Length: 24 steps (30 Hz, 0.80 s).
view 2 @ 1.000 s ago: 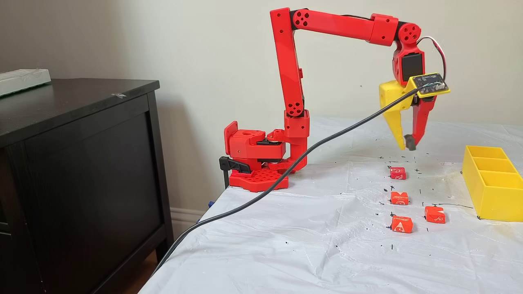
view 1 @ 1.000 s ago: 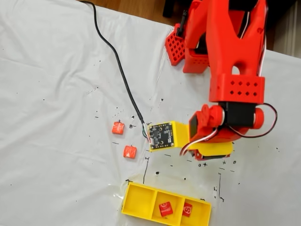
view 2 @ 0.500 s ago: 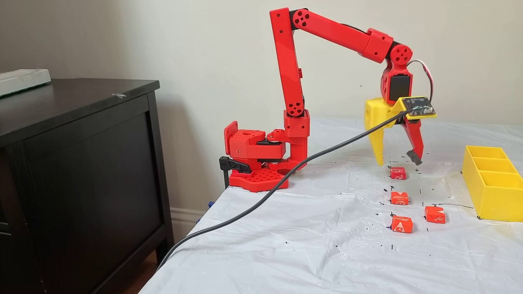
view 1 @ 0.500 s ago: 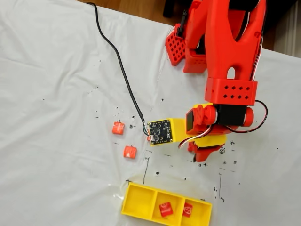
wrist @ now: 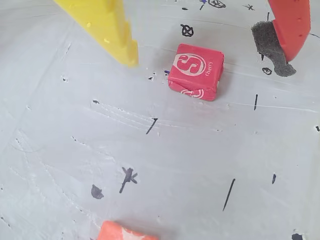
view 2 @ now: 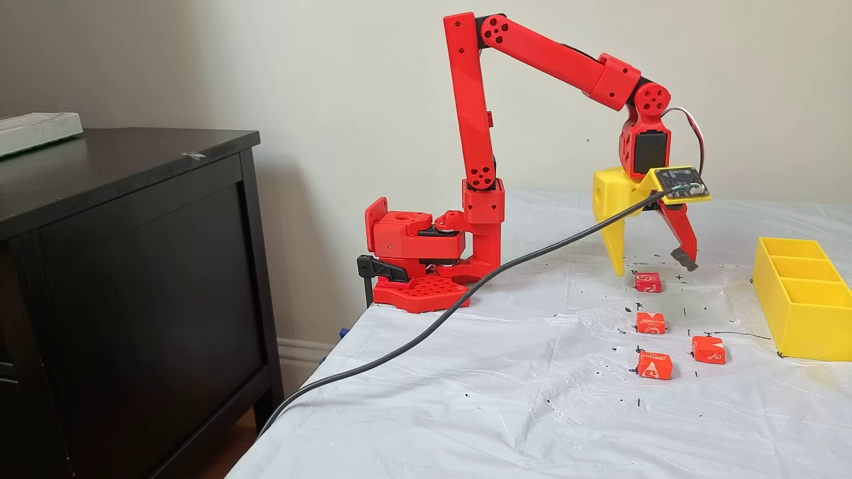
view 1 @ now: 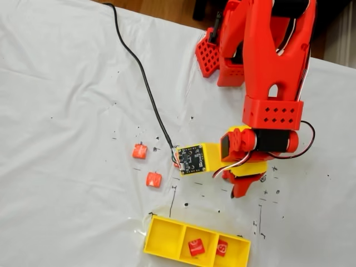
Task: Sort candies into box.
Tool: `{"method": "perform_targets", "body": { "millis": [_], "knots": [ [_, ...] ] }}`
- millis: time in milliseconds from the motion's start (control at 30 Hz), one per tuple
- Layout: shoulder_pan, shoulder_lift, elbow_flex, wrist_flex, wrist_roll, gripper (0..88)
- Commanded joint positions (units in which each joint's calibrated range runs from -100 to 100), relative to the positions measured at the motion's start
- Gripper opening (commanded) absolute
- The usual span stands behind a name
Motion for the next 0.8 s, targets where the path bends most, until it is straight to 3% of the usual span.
{"method": "perform_targets", "body": {
  "millis": [0,567,733,767],
  "knots": [
    [-0.9,1.0,-0.6,-1.8,-0.4,34.7],
    [-0.9,6.2,-3.0,-4.6,-1.5,30.5],
    [-0.3,7.3,-4.6,-4.6,-2.3,2.1],
    [-0.3,7.4,-4.9,-4.6,-2.4,0.2]
  ]
}}
